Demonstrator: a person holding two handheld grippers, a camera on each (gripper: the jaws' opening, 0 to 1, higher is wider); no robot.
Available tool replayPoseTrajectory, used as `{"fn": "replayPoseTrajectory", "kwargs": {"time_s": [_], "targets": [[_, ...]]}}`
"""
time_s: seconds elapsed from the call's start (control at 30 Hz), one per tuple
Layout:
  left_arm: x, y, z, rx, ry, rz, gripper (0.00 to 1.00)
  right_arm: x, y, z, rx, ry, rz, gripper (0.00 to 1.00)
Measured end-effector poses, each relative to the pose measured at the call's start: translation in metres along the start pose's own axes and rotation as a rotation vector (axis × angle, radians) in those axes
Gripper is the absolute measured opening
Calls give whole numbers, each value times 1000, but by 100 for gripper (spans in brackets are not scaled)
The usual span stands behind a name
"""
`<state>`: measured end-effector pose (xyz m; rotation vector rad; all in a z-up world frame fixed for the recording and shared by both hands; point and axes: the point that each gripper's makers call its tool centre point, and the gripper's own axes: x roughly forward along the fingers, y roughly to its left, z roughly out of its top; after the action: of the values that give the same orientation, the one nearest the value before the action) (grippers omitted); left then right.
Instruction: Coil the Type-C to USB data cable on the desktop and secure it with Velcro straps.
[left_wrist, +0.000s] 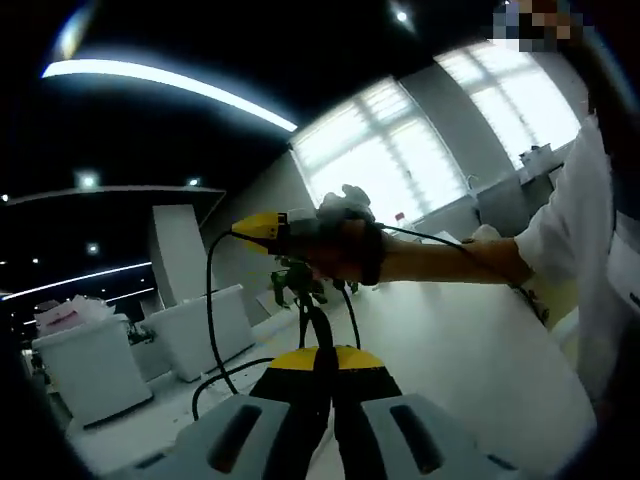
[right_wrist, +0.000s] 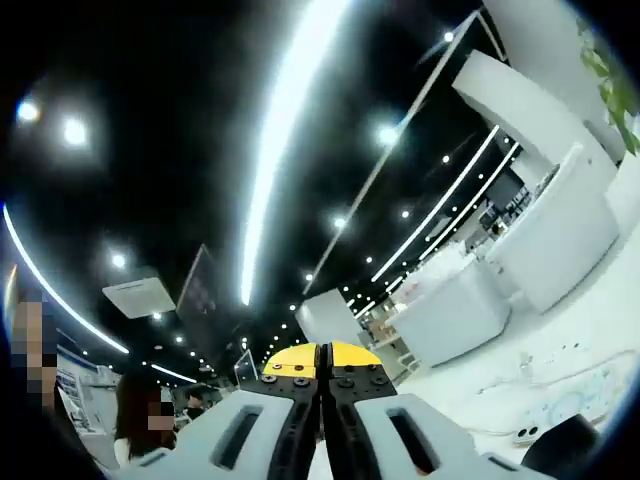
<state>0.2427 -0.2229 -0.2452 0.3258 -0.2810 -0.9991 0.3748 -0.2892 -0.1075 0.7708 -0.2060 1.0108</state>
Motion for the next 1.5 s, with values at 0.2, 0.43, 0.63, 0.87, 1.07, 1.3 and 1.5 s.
{"fn": "replayPoseTrajectory", "kwargs": {"time_s": [0.2, 0.43, 0.63, 0.87, 1.07, 1.3, 1.5], "targets": [[3, -13, 2, 39, 1, -37, 5, -8, -13, 49, 140, -175, -21, 1], [5, -4, -10, 94, 70, 10, 4, -36, -55, 82, 135, -259, -148, 0], [-6, 24, 14, 62, -18, 118, 4, -61, -86, 40, -120, -25, -351, 1], [-16, 51, 23, 50, -23, 205, 4, -104, -135, -17, -353, 288, -591, 2], [-21, 60, 23, 42, -23, 225, 5, -130, -160, -30, -637, 416, -670, 29], [-19, 55, 27, 66, -45, 176, 5, -77, -90, -90, -410, 474, -302, 24], [-18, 47, 28, 92, -55, 136, 5, -49, -58, -162, -200, 685, -81, 30]]}}
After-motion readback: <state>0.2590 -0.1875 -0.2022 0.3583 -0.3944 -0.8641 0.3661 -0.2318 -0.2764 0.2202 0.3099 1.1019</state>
